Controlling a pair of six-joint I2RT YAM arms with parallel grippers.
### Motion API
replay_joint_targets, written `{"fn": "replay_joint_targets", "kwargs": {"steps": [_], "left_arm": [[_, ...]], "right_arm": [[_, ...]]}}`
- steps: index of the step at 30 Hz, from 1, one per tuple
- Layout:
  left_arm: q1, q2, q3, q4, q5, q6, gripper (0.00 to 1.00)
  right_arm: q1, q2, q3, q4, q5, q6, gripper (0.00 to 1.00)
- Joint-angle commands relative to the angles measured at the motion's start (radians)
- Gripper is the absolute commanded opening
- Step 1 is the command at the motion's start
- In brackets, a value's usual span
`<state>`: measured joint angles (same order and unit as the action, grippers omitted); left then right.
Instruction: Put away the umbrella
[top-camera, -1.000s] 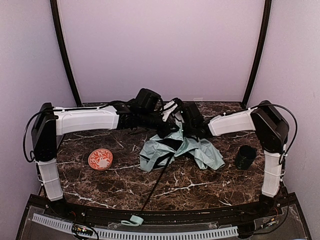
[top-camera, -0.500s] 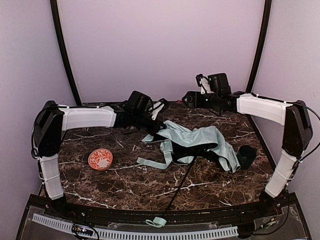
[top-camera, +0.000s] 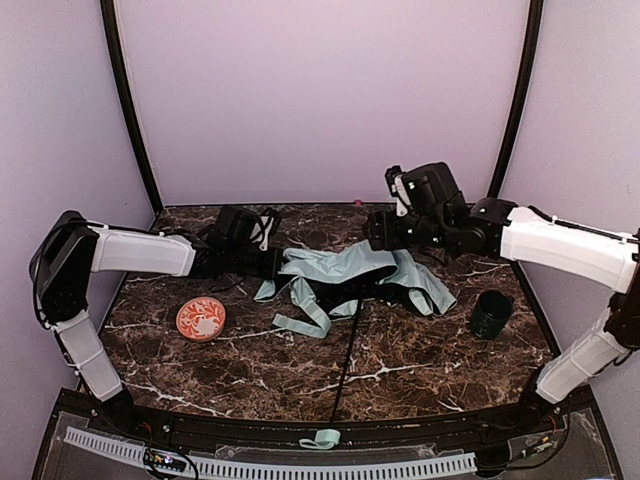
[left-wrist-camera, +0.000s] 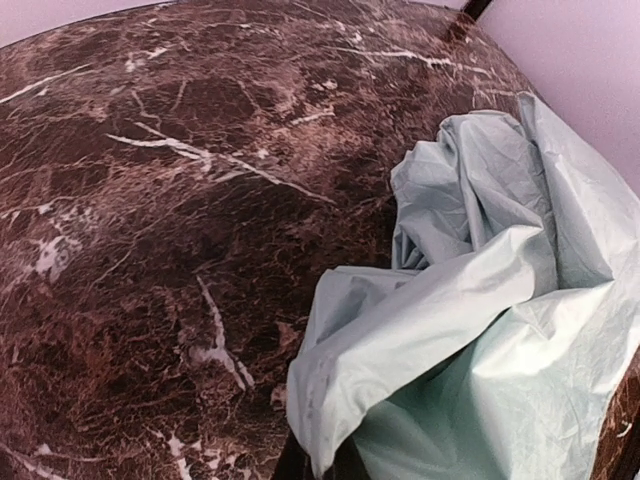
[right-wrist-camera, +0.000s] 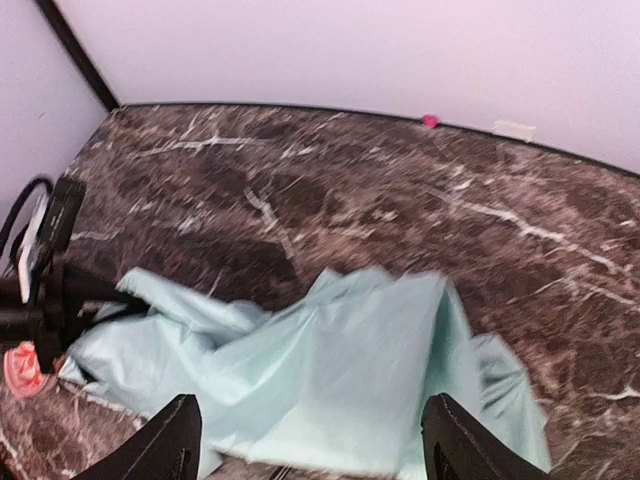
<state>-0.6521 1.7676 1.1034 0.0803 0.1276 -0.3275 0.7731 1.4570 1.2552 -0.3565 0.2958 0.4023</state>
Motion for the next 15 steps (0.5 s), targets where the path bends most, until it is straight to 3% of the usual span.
{"fn": "replay_joint_targets", "kwargs": {"steps": [1,6,15], "left_arm": [[-0.006,-0.115,-0.098,0.157,-0.060,-0.148,0.00],[-0.005,-0.198,-0.211,0.199,-0.128,-0.213,0.00],[-0.005,-0.284,-0.311,0.198,-0.159,-0.277,0.00]], "right_arm": [[0.141,0.104,-0.088,-0.025,0.023,0.124,0.77],[0.222,0.308,-0.078,0.088,-0.226,0.171,0.81],[0.264,0.382,-0.021,-0.057,-0.014,0.172,0.78]]}}
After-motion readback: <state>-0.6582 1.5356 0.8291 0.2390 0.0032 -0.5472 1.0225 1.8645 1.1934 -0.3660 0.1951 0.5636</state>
